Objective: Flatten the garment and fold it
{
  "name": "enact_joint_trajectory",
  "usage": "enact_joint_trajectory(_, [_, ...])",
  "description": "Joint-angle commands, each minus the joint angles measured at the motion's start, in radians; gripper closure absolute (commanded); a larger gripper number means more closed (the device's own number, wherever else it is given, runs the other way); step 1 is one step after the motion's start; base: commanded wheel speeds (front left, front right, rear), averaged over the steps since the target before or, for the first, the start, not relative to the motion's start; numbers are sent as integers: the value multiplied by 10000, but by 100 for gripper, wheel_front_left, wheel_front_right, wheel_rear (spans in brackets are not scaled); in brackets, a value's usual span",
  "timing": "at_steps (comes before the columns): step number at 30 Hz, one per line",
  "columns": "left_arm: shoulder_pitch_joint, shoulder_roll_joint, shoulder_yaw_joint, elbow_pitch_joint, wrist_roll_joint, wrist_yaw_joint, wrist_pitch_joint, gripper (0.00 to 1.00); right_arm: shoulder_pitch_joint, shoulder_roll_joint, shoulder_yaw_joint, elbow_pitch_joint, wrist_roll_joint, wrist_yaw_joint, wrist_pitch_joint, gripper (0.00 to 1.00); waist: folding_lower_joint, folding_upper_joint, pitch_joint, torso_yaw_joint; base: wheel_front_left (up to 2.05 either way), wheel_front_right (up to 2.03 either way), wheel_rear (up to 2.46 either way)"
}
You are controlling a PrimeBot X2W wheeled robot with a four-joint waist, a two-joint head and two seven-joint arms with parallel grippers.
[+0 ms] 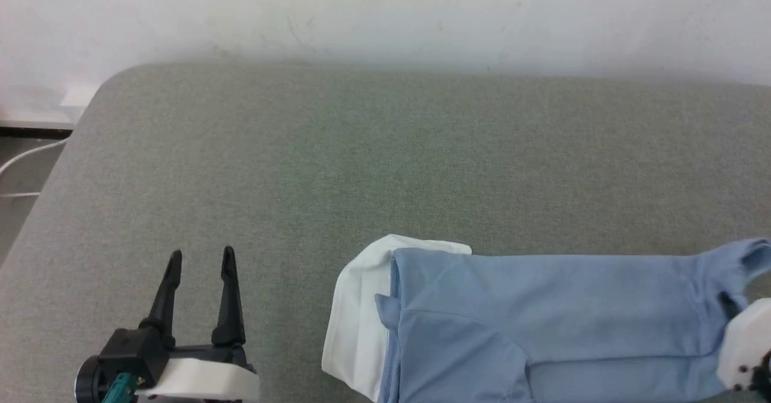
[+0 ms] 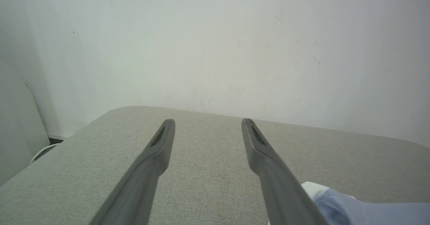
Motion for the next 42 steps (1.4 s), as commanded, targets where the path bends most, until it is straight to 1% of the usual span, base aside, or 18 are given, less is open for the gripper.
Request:
enact_joint_trajectory(1, [153, -47, -39, 37, -61, 39, -47, 0, 329, 1, 402, -643, 63, -19, 321, 100, 0, -1, -179, 99, 0, 0, 0])
enact_joint_trajectory(4, [222, -48, -63, 43, -119, 37, -47, 0, 696, 87, 1070, -1841, 246, -19, 917, 100, 0, -1, -275, 243, 0, 0, 0])
enact_joint_trajectory(8, [283, -48, -79, 51, -174, 54, -47, 0, 999, 529, 1908, -3128, 641, -19, 1694, 100, 0, -1, -356, 521, 0, 0, 0])
enact_joint_trajectory(11, [312, -48, -63, 59, -204, 65, -47, 0, 1010, 943, 2497, -3661, 884, -19, 2045, 100, 0, -1, -364, 749, 0, 0, 0])
enact_joint_trajectory(14, [302, -48, -89, 87, -197, 33, -47, 0, 863, 1536, 3030, -3808, 1068, -19, 2216, 100, 0, -1, -344, 1008, 0, 0, 0])
enact_joint_trajectory(15, [295, -48, -101, 101, -187, 29, -47, 0, 807, 1753, 3189, -3776, 1108, -19, 2248, 100, 0, -1, -342, 1105, 0, 0, 0])
enact_joint_trajectory(16, [295, -48, -101, 101, -187, 29, -47, 0, 807, 1753, 3189, -3776, 1108, -19, 2248, 100, 0, -1, -342, 1105, 0, 0, 0])
enact_joint_trajectory(18, [271, -48, -106, 119, -181, 30, -47, 0, 659, 2110, 3461, -3642, 1161, -19, 2226, 100, 0, -1, -328, 1282, 0, 0, 0])
enact_joint_trajectory(22, [241, -48, -127, 176, -218, 70, -47, 0, 244, 2560, 3918, -3034, 1371, -19, 1989, 100, 0, -1, -263, 1545, 0, 0, 0])
enact_joint_trajectory(25, [177, -49, -196, 233, -206, 37, -47, 0, -130, 2655, 4251, -2338, 1397, -19, 1668, 100, 0, -1, -181, 1735, 0, 0, 0])
enact_joint_trajectory(28, [72, -49, -309, 307, -195, 13, -47, 0, -383, 2668, 4569, -1553, 1671, -19, 1268, 100, 0, -1, -139, 1912, 0, 0, 0])
enact_joint_trajectory(33, [-66, -49, -404, 359, -170, 25, -47, 0, -845, 2671, 4867, -239, 1838, -19, 511, 100, 0, -1, -20, 2068, 0, 0, 0])
enact_joint_trajectory(34, [-76, -49, -417, 375, -165, 22, -47, 0, -945, 2671, 4997, -54, 1927, -19, 343, 80, 0, -1, -5, 2082, 0, 0, 0])
enact_joint_trajectory(35, [-83, -49, -424, 389, -161, 20, -47, 0, -1029, 2672, 5113, 86, 2088, -19, 134, 4, 0, -1, 0, 2088, 0, 0, 0])
enact_joint_trajectory(36, [-82, -49, -423, 404, -157, 18, -47, 0, -1090, 2672, 5261, 218, 2337, -19, -13, 0, 0, -1, -7, 2085, 0, 0, 0])
enact_joint_trajectory(40, [4, -49, -300, 476, -121, -3, -47, 0, -1320, 2672, 6118, 479, 3347, -19, -173, 0, 0, -1, -107, 1898, 0, 0, 0])
enact_joint_trajectory(42, [19, -49, -262, 529, -93, -36, -47, 0, -1478, 2673, 6414, 523, 3586, -19, -249, 0, 0, -1, -203, 1772, 0, 0, 0])
